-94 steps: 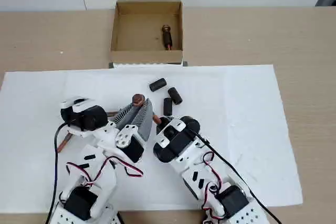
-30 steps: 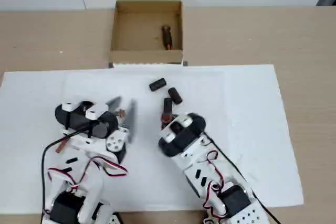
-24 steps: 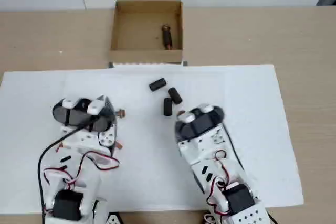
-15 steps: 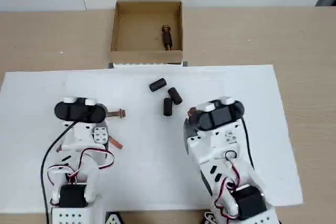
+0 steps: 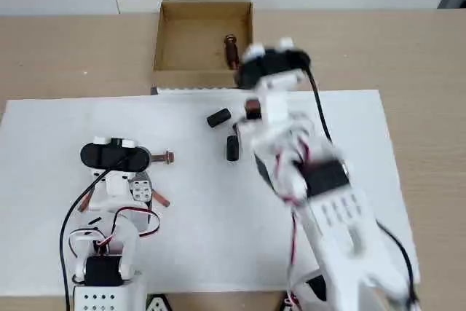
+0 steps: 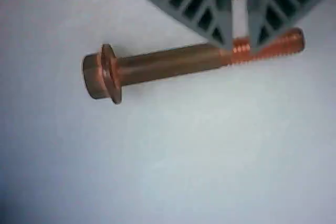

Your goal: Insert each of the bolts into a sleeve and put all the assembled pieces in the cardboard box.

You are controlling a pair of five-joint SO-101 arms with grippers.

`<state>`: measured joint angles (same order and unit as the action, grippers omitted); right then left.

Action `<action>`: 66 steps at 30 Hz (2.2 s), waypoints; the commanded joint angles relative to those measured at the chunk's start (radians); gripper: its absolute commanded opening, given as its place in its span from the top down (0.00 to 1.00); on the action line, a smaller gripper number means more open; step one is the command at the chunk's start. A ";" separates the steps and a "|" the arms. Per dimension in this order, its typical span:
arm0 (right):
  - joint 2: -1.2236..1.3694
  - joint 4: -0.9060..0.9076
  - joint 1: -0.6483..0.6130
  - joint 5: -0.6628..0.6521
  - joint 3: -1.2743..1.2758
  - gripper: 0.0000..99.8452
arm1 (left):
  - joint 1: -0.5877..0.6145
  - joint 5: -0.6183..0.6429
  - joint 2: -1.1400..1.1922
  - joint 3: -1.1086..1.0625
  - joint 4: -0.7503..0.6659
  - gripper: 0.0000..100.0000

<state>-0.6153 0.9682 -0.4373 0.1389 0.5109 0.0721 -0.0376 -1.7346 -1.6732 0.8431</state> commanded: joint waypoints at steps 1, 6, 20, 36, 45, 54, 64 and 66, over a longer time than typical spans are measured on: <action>0.222 -0.004 0.018 0.005 -0.275 1.00 | 0.003 -0.006 -0.009 0.005 0.000 0.99; 0.504 -0.028 0.041 -0.069 -0.577 1.00 | 0.003 -0.006 -0.009 0.005 0.000 0.99; 1.024 -0.302 0.053 -0.331 -1.014 1.00 | 0.008 -0.005 -0.009 0.005 0.002 0.99; 1.339 -0.677 0.047 -0.606 -1.016 0.91 | 0.008 -0.005 -0.009 0.005 0.003 0.99; 1.328 -0.628 0.042 -0.603 -1.016 0.92 | 0.009 -0.005 -0.009 0.005 0.003 0.99; 1.098 -0.415 0.041 -0.601 -1.016 1.00 | 0.009 -0.005 -0.009 0.005 0.003 0.99; 0.834 0.073 0.018 -0.601 -1.016 1.00 | 0.008 -0.005 -0.009 0.005 0.003 0.99; 0.797 0.179 -0.007 -0.601 -1.016 1.00 | 0.008 -0.005 -0.009 0.005 0.003 0.99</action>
<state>0.2885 1.0142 -0.4158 -0.4611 -0.4511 0.0752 -0.0376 -1.7346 -1.6732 0.8431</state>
